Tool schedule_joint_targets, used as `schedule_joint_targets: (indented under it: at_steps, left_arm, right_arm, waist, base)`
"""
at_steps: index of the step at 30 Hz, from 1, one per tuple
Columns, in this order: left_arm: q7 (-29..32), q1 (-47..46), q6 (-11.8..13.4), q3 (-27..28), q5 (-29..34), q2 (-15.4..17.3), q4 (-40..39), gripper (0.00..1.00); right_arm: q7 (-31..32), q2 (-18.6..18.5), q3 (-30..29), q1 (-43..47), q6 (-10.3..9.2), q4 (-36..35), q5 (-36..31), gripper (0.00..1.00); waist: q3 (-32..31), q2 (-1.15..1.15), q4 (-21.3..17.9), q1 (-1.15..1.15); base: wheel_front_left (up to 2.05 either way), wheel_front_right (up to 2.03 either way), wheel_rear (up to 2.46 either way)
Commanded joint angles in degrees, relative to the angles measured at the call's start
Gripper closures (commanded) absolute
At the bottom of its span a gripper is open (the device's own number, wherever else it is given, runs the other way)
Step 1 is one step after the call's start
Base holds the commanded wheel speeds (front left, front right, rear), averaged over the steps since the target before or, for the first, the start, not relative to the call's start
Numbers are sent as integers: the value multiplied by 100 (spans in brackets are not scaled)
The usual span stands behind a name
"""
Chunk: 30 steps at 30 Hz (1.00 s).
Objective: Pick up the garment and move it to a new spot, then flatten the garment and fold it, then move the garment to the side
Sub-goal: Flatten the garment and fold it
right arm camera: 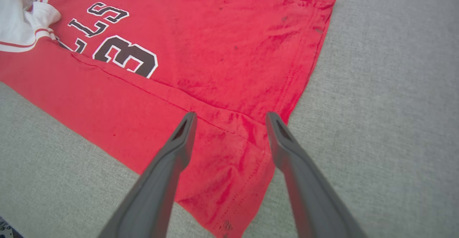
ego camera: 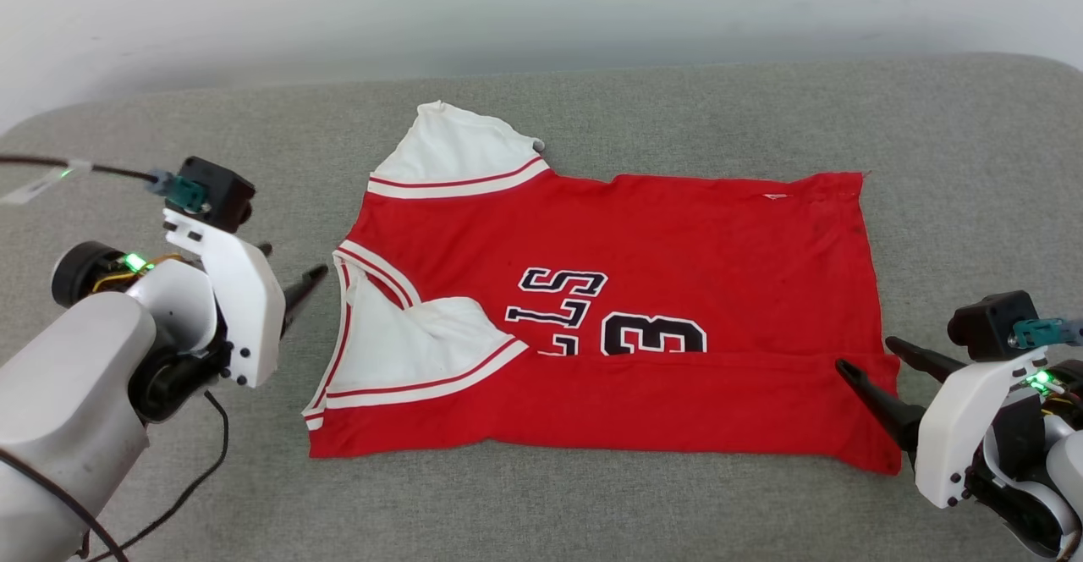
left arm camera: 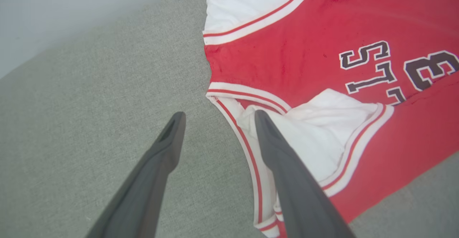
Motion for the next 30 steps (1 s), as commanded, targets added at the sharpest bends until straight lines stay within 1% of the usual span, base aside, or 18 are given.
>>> schedule_joint_targets:
  at_steps: [1,5,7,13,17,21,24,28,29,30]
  left_arm:
    - [222,-48,-24,-49,-106,26,-105,0]
    - [1249,-51,-63,-233,-518,179,-488,0]
    - [1660,4,-70,-314,-691,234,-598,0]
    - [2525,243,16,-602,-992,288,-714,0]
    - [2777,343,114,-775,-948,246,-612,0]
    - [2738,379,211,-785,-992,93,-311,0]
    - [2846,434,182,-902,-1011,-59,-65,0]
    - [2910,487,71,-1079,-928,-125,136,0]
    - [2857,501,52,-1083,-939,-144,150,62]
    - [2834,508,25,-1089,-940,-162,164,100]
  right_arm:
    - [-5,18,-38,53,-2,-40,-55,0]
    - [53,36,-90,138,-2,-139,-106,0]
    - [90,38,-106,165,-2,-174,-133,0]
    - [141,81,-155,146,-2,-239,-158,0]
    - [196,80,-171,136,-2,-255,-184,0]
    - [248,97,-134,60,-2,-275,-212,0]
    - [276,116,-94,17,-2,-278,-224,0]
    - [315,95,-84,-108,-2,-286,-199,0]
    - [312,71,-90,-123,-2,-284,-221,0]
    - [333,44,-93,-117,-2,-277,-228,0]
  waist:
    - [-13,0,11,0]
    - [-23,0,36,0]
    - [-18,0,28,0]
    - [30,0,-52,0]
    - [105,0,-103,0]
    - [205,0,-160,0]
    - [247,0,-194,0]
    - [250,0,-235,0]
    - [232,0,-232,0]
    - [209,0,-225,0]
  base:
    - [0,0,0]
    - [0,0,0]
    - [0,0,0]
    - [0,0,0]
    - [0,0,0]
    - [0,0,0]
    - [0,0,0]
    - [0,0,0]
    - [0,0,0]
    - [0,0,0]
